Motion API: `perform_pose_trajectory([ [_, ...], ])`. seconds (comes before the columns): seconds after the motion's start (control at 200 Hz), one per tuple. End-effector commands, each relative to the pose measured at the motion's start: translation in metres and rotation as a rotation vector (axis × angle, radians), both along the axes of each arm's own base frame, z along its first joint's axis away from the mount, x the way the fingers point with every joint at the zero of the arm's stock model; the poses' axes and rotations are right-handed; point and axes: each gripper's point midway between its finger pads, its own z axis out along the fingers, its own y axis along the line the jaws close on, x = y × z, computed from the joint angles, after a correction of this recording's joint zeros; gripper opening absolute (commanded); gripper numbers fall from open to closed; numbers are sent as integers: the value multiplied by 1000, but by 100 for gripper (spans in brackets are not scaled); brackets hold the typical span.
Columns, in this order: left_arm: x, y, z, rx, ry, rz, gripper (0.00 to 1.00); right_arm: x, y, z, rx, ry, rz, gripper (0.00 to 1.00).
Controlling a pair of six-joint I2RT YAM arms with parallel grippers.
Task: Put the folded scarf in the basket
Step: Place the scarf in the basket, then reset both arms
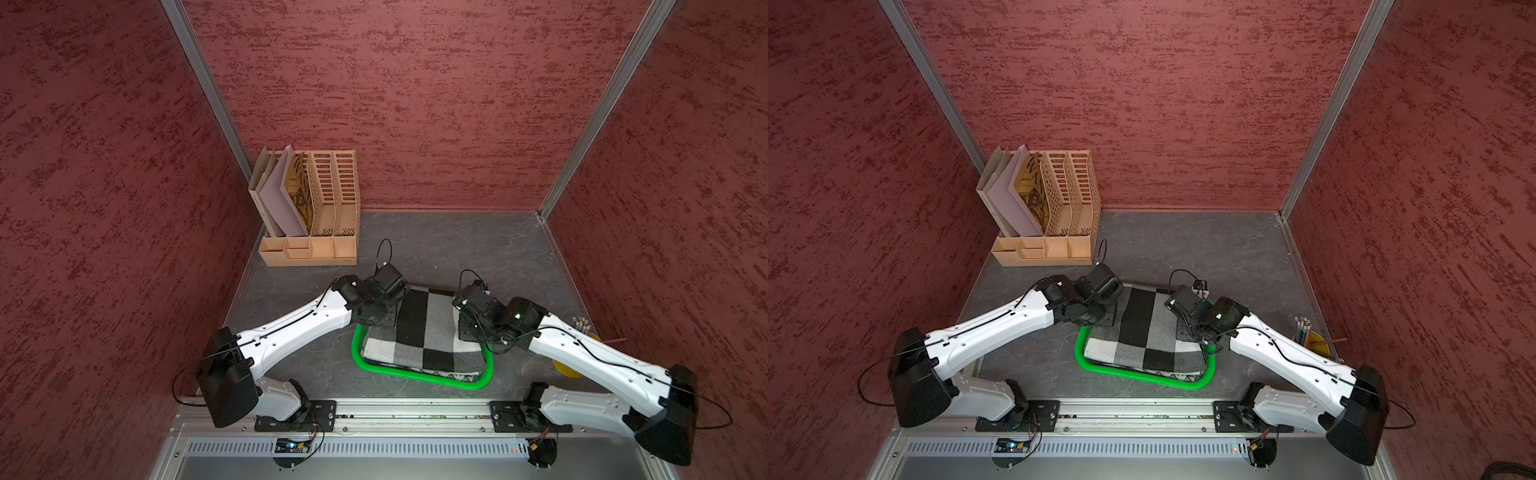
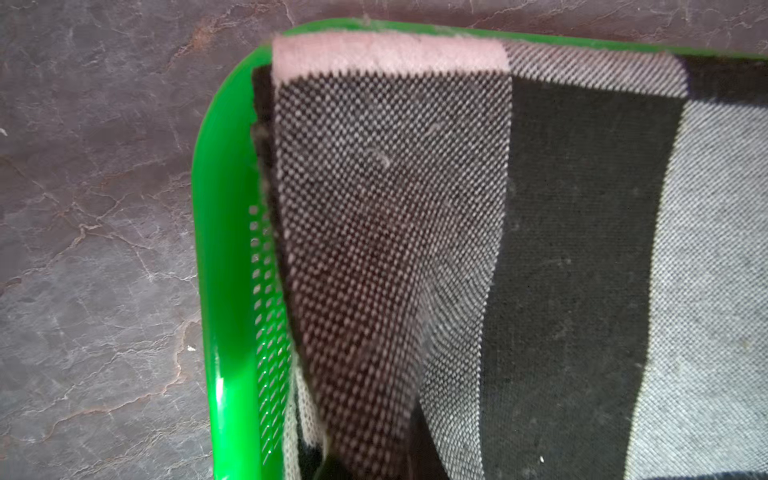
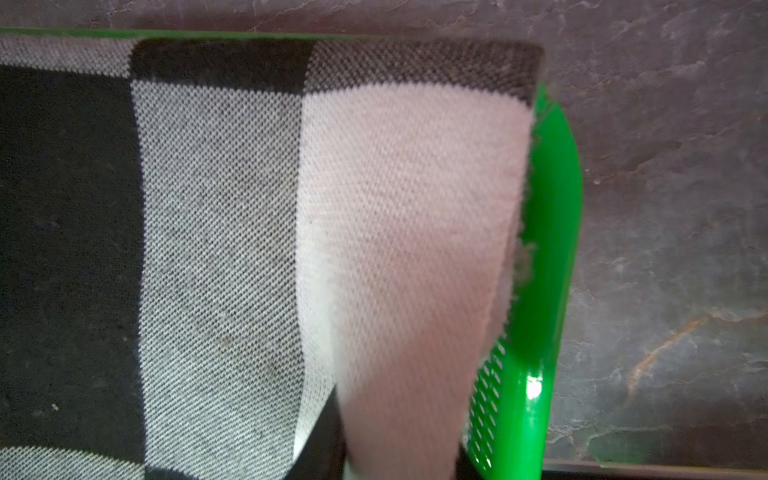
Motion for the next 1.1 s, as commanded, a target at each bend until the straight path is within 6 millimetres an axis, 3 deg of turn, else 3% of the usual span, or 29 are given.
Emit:
perform_pose_trajectory([
  [0.0, 5, 14, 0, 57, -35, 33, 0, -2, -16, 0, -53, -21, -23, 33],
  [0.28, 5, 15, -3, 74, -33, 32, 1, -7, -38, 3, -122, -46, -46, 51],
  [0.401, 3, 16, -6, 83, -26, 35, 29, -7, -41, -2, -141, -45, -44, 52],
  [0.441, 2, 18, -6, 91, -26, 39, 32, -6, -41, -2, -139, -46, -46, 52],
  [0.686, -2, 33, -13, 129, -34, 59, 29, -5, -39, -19, -158, -25, -45, 43],
  [0.952, -3, 27, -26, 119, -9, 53, 25, -7, -35, -37, -169, 9, -32, 30],
  [1.097, -1, 28, -28, 128, -6, 54, 22, -7, -34, -38, -164, 10, -33, 28],
])
